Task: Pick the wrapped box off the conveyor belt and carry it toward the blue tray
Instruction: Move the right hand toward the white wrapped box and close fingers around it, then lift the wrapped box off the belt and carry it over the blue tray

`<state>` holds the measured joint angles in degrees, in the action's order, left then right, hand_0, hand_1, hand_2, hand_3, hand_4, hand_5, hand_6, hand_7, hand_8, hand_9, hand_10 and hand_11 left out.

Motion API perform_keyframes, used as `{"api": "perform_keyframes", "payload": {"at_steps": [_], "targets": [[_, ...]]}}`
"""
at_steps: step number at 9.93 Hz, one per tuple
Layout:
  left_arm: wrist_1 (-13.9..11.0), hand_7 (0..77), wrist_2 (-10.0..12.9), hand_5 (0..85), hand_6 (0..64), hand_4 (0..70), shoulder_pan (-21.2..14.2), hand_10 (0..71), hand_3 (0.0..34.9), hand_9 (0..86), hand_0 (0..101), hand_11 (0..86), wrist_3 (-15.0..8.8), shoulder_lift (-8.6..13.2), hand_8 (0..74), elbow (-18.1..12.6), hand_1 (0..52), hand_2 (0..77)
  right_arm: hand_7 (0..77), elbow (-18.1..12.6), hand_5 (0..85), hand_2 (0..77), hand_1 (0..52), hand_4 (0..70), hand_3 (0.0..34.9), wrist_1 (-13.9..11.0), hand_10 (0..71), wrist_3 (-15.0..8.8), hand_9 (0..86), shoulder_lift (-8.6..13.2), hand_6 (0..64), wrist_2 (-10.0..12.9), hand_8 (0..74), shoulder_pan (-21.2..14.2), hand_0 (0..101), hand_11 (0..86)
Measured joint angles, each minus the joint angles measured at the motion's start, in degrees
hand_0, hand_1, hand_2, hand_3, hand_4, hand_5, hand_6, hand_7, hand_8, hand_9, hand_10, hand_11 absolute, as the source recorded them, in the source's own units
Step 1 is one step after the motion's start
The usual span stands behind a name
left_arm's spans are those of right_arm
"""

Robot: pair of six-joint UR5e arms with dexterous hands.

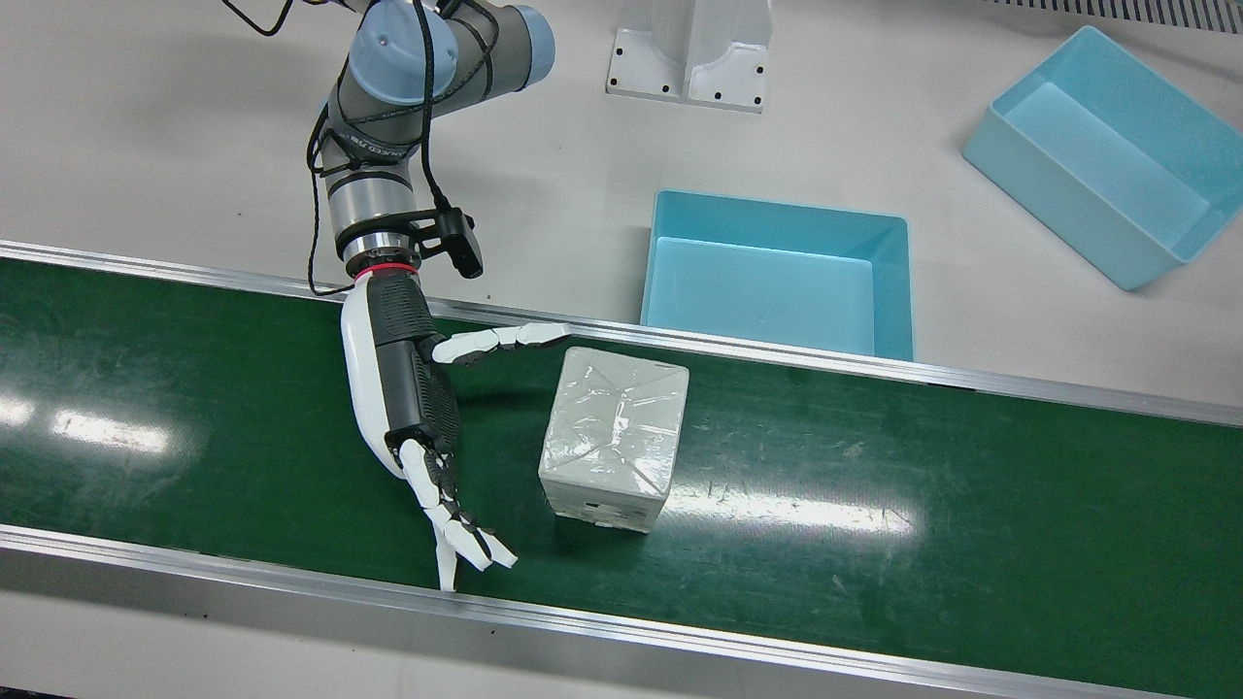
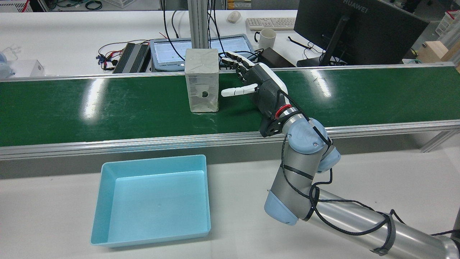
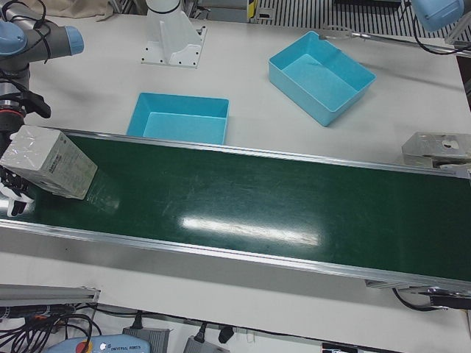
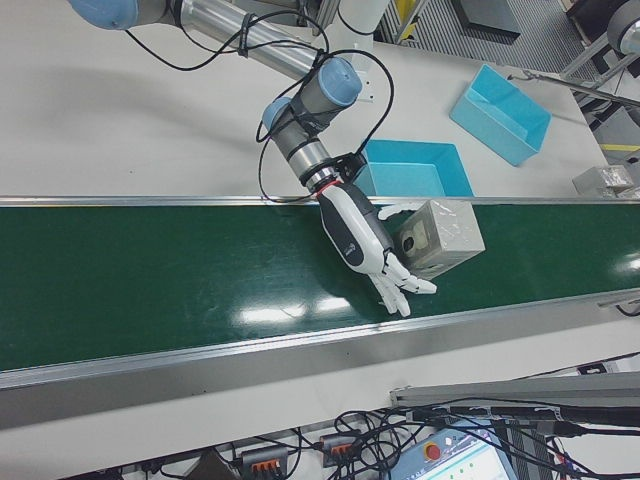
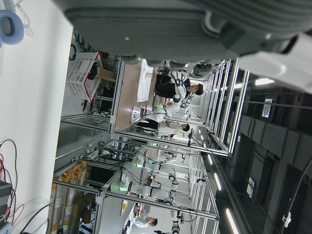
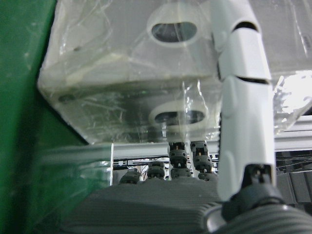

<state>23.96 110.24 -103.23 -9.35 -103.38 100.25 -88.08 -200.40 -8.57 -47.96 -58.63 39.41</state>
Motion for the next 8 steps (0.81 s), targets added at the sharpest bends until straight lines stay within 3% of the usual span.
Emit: {"api": "perform_keyframes", "payload": {"at_steps": [1,2,3,4,5,6,7,8], "targets": [[0.0,0.5,0.0,1.1,0.5,0.0,0.0,0.5,0.0,0.5,0,0.5,0.0,0.0,0.5,0.0,0.0,1.1,19.1,0.74,16.9,13.6,18.0,8.2,1.9,0.03,0.0,-0.05,3.3,0.88,7.1,0.05,2.2,-0.09,49,1.1],[0.0,0.5,0.0,1.1,0.5,0.0,0.0,0.5,0.0,0.5,0,0.5,0.0,0.0,0.5,0.0,0.0,1.1,27.3,1.33,25.1,19.6,21.3,12.5,1.8,0.04,2.7,-0.11,10.9,1.6,11.4,0.29,5.5,-0.2,52,1.1],[0.0,0.5,0.0,1.1,0.5,0.0,0.0,0.0,0.0,0.5,0,0.5,0.0,0.0,0.5,0.0,0.0,1.1,34.4,1.7,32.7,22.4,23.5,20.2,0.0,0.03,7.1,-0.19,19.1,2.05,16.9,0.51,14.7,-0.31,56,1.1],[0.0,0.5,0.0,1.1,0.5,0.0,0.0,0.0,0.0,0.5,0,0.5,0.0,0.0,0.5,0.0,0.0,1.1,37.6,1.89,37.1,25.6,19.6,25.6,0.5,-0.03,13.6,-0.25,28.9,2.26,21.3,0.61,23.5,-0.45,59,4.9],[0.0,0.5,0.0,1.1,0.5,0.0,0.0,0.5,0.0,0.5,0,0.5,0.0,0.0,0.5,0.0,0.0,0.5,40.4,1.97,40.9,28.4,14.2,28.9,0.0,-0.17,19.1,-0.28,36.0,2.36,24.5,0.62,32.2,-0.57,59,15.8],[0.0,0.5,0.0,1.1,0.5,0.0,0.0,0.5,0.0,0.5,0,0.5,0.0,0.0,0.5,0.0,0.0,1.1,40.4,1.63,40.9,28.4,14.2,28.9,0.0,-0.35,19.1,-0.3,36.0,2.39,24.5,0.54,32.2,-0.68,59,15.8],[0.0,0.5,0.0,1.1,0.5,0.0,0.0,0.5,0.0,0.5,0,0.5,0.0,0.0,0.5,0.0,0.0,1.1,45.8,0.29,48.5,30.0,8.2,31.6,0.0,-0.55,34.9,-0.3,40.9,2.25,30.0,0.45,39.3,-0.71,56,32.2],[0.0,0.5,0.0,1.1,0.5,0.0,0.0,0.0,0.0,0.5,0,0.5,0.0,0.0,0.5,0.0,0.0,0.5,53.5,-2.32,61.1,32.2,2.2,25.1,0.1,-1.25,48.0,-0.44,49.6,2.04,35.5,0.38,48.0,-0.72,50,43.6]]}}
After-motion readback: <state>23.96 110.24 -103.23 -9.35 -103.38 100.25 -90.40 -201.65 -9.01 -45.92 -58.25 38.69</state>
